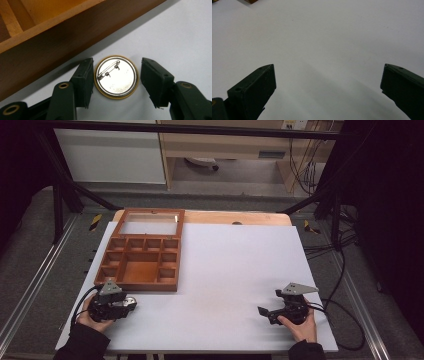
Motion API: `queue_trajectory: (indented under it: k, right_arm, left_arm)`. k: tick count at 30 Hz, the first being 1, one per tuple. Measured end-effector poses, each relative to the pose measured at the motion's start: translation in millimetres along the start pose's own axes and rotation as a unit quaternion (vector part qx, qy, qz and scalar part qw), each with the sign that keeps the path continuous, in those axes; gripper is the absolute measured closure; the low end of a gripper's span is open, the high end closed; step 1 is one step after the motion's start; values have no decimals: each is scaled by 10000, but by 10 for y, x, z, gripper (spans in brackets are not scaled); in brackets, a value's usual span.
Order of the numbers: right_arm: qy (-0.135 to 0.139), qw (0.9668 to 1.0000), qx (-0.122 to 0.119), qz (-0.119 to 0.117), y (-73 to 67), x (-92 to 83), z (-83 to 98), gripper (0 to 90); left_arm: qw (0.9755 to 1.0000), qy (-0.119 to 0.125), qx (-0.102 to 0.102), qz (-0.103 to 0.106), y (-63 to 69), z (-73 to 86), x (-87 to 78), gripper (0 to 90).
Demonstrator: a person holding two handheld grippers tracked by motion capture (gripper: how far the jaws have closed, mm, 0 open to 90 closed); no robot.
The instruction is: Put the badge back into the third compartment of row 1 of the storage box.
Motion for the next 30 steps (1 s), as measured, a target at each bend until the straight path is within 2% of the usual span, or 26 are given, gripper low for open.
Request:
queue_trajectory:
  k: [2,15,30]
  right_arm:
    - [-2,10000,3,0,-1,1,0,8]
    - [-5,10000,-27,-4,3,5,0,8]
    - [-15,10000,-16,-12,1,7,1,8]
  left_arm:
    - [10000,-42,51,-40,6,-2,4,443]
    - [9999,-132,60,-66,14,-16,10,447]
    - [9999,-138,43,-63,8,-24,5,458]
Point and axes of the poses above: each handheld gripper's, and its own axes: x roughly forward along the jaws, z roughly out of its underside, y roughly to its right, the point moved 4 cm from there along x, roughly forward along the jaws, and after that the axes turned 4 degrees about z, right-handed, at the moved point
